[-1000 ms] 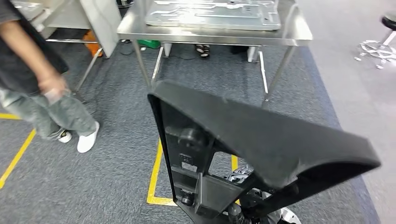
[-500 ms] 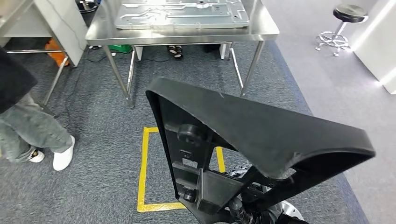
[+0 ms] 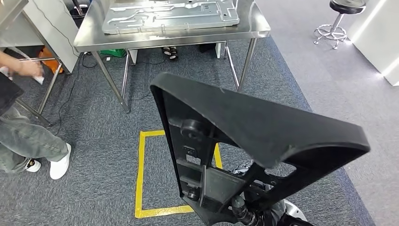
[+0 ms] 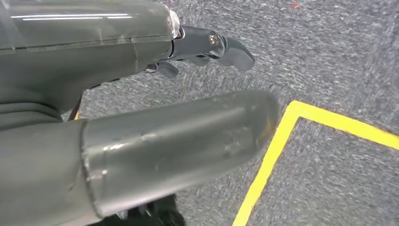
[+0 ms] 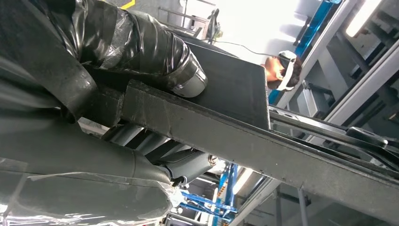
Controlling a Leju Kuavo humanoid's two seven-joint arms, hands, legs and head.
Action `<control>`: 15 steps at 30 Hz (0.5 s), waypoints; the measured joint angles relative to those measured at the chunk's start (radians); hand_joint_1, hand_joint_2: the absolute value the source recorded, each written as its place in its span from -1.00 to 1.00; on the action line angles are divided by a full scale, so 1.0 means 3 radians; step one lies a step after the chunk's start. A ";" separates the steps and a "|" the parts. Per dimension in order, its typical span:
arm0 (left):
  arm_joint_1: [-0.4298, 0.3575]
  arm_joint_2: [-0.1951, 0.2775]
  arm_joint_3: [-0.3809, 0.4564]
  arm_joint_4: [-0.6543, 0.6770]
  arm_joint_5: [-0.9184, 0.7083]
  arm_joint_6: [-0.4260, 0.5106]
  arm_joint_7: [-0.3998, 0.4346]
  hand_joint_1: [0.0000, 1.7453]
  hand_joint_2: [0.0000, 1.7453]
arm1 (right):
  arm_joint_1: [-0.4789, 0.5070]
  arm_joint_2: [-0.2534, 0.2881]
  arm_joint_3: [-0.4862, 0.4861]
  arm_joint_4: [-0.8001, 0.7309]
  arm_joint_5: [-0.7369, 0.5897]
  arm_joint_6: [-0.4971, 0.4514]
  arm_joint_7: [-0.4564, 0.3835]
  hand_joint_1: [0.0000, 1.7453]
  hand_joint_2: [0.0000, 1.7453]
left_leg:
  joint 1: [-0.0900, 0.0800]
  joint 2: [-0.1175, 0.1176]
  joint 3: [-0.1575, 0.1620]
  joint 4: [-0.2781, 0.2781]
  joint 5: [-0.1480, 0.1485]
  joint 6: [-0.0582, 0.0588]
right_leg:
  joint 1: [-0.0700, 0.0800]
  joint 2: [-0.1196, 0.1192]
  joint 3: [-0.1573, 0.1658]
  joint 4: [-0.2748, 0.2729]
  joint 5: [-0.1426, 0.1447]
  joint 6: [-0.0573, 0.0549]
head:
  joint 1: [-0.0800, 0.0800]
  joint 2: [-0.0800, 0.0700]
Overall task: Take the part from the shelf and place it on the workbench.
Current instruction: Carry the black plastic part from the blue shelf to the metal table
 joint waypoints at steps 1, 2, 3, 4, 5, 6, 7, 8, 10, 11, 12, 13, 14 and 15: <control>0.0004 0.0000 0.0000 0.0000 -0.0001 0.0000 -0.0002 -1.00 -1.00 | 0.0001 0.0000 0.0000 0.0000 0.0001 -0.0003 0.0000 1.00 1.00 | 0.0000 0.0000 -0.0018 -0.0014 0.0068 0.0004 | 0.0006 0.0006 0.0018 0.0002 -0.0013 -0.0001 | 0.0000 0.0000; 0.0004 0.0000 0.0000 0.0000 -0.0003 0.0000 -0.0005 -1.00 -1.00 | 0.0001 0.0000 0.0000 0.0000 0.0003 -0.0005 0.0000 1.00 1.00 | -0.0002 -0.0001 0.0031 -0.0163 0.0195 0.0015 | 0.0011 0.0012 0.0042 0.0003 -0.0030 0.0002 | 0.0000 0.0000; 0.0004 0.0001 0.0000 0.0000 -0.0005 0.0000 -0.0009 -1.00 -1.00 | 0.0001 0.0000 0.0000 0.0000 0.0003 -0.0007 0.0000 1.00 1.00 | -0.0005 -0.0004 0.0122 -0.0392 0.0345 0.0033 | 0.0014 0.0016 0.0069 0.0003 -0.0049 0.0006 | 0.0000 0.0000; 0.0003 0.0003 0.0001 0.0000 -0.0008 0.0000 -0.0015 -1.00 -1.00 | 0.0000 0.0000 0.0000 0.0001 0.0003 -0.0010 0.0000 1.00 1.00 | -0.0015 -0.0008 0.0221 -0.0621 0.0454 0.0056 | 0.0022 0.0019 0.0093 0.0004 -0.0069 0.0017 | 0.0001 0.0000; 0.0001 0.0004 0.0001 0.0000 -0.0012 0.0000 -0.0020 -1.00 -1.00 | 0.0000 -0.0001 0.0000 0.0001 0.0003 -0.0014 0.0000 1.00 1.00 | -0.0025 -0.0009 0.0301 -0.0796 0.0517 0.0078 | 0.0026 0.0023 0.0110 0.0004 -0.0085 0.0031 | 0.0001 0.0000; 0.0000 0.0005 0.0002 0.0000 -0.0016 0.0000 -0.0025 -1.00 -1.00 | -0.0001 -0.0001 0.0000 0.0001 0.0003 -0.0019 0.0000 1.00 1.00 | -0.0036 -0.0011 0.0347 -0.0895 0.0532 0.0097 | 0.0026 0.0026 0.0118 0.0001 -0.0097 0.0047 | 0.0001 0.0000; -0.0001 0.0005 0.0003 0.0000 -0.0020 0.0000 -0.0029 -1.00 -1.00 | -0.0001 -0.0001 0.0000 0.0001 0.0003 -0.0026 -0.0001 1.00 1.00 | -0.0047 -0.0010 0.0365 -0.0929 0.0513 0.0112 | 0.0026 0.0028 0.0123 -0.0006 -0.0104 0.0067 | 0.0001 0.0000; -0.0002 0.0004 0.0004 0.0000 -0.0024 -0.0001 -0.0032 -1.00 -1.00 | -0.0002 -0.0001 -0.0001 -0.0001 0.0003 -0.0033 -0.0001 1.00 1.00 | -0.0042 -0.0010 0.0380 -0.0953 0.0510 0.0127 | 0.0025 0.0028 0.0129 -0.0015 -0.0113 0.0088 | 0.0001 0.0000; -0.0001 0.0003 0.0007 0.0000 -0.0033 -0.0007 -0.0041 -1.00 -1.00 | -0.0003 -0.0002 -0.0004 -0.0004 0.0001 -0.0041 -0.0002 1.00 1.00 | -0.0024 -0.0007 0.0415 -0.0997 0.0507 0.0162 | 0.0023 0.0020 0.0116 0.0049 -0.0155 0.0128 | 0.0002 0.0000; -0.0002 0.0002 0.0011 0.0000 -0.0036 -0.0010 -0.0044 -1.00 -1.00 | -0.0004 -0.0002 -0.0008 -0.0006 -0.0001 -0.0043 -0.0004 1.00 1.00 | -0.0012 -0.0005 0.0435 -0.1016 0.0504 0.0179 | 0.0020 0.0015 0.0058 0.0174 -0.0213 0.0147 | 0.0002 0.0000; -0.0001 0.0000 0.0015 0.0000 -0.0038 -0.0014 -0.0048 -1.00 -1.00 | -0.0003 -0.0003 -0.0012 -0.0007 -0.0003 -0.0043 -0.0004 1.00 1.00 | -0.0010 -0.0001 0.0450 -0.1021 0.0494 0.0191 | 0.0008 0.0012 -0.0052 0.0375 -0.0293 0.0162 | 0.0002 0.0000; -0.0001 -0.0001 0.0019 0.0000 -0.0040 -0.0016 -0.0051 -1.00 -1.00 | 0.0000 -0.0005 -0.0016 -0.0006 -0.0004 -0.0043 -0.0005 1.00 1.00 | -0.0009 0.0001 0.0463 -0.1021 0.0478 0.0199 | -0.0002 0.0011 -0.0195 0.0612 -0.0382 0.0176 | 0.0002 0.0000; 0.0000 -0.0001 0.0023 0.0000 -0.0042 -0.0018 -0.0052 -1.00 -1.00 | 0.0005 -0.0008 -0.0018 -0.0006 -0.0005 -0.0043 -0.0004 1.00 1.00 | -0.0008 0.0002 0.0482 -0.1020 0.0461 0.0199 | -0.0014 0.0010 -0.0335 0.0822 -0.0436 0.0189 | 0.0002 0.0000; 0.0001 -0.0002 0.0026 0.0000 -0.0042 -0.0020 -0.0054 -1.00 -1.00 | 0.0009 -0.0011 -0.0021 -0.0005 -0.0005 -0.0043 -0.0004 1.00 1.00 | -0.0005 0.0001 0.0509 -0.1020 0.0439 0.0193 | -0.0026 0.0010 -0.0432 0.0938 -0.0424 0.0201 | 0.0002 0.0000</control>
